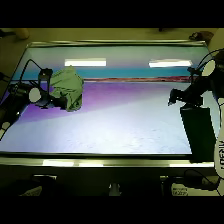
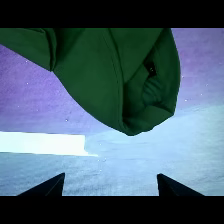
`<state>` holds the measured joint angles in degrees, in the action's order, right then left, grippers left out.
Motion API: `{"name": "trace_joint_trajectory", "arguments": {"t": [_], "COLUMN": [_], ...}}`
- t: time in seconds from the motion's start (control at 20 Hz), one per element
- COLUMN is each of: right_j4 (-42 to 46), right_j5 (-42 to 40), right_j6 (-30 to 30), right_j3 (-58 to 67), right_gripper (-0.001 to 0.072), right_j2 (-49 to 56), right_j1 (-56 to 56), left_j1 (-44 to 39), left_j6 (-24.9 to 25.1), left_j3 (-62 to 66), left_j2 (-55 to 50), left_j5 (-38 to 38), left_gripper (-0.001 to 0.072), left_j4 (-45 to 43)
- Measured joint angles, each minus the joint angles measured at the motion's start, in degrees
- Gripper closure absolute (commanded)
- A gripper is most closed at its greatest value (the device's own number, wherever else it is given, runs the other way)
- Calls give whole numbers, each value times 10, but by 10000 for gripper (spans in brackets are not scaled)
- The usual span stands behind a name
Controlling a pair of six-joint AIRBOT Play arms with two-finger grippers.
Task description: Fold the shirts.
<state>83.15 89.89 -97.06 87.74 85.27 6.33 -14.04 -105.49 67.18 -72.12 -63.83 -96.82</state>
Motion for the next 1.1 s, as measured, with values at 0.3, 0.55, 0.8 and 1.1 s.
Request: {"name": "trace_joint_trajectory", "arguments": {"t": [0.3,0.55,0.8,1.1], "right_j4": [0,0,0,0], "right_j5": [0,0,-4,-62], "right_j6": [0,0,0,-11], "right_j3": [0,0,0,0], "right_gripper": [80,80,79,80], "right_j2": [0,0,0,0], "right_j1": [0,0,0,0], "left_j1": [0,0,0,1], "left_j6": [0,0,-4,-15], "left_j3": [0,0,0,0], "left_j2": [0,0,0,-8], "left_j5": [0,0,4,112], "left_gripper": [14,14,13,58], "left_j4": [0,0,0,-1]}}
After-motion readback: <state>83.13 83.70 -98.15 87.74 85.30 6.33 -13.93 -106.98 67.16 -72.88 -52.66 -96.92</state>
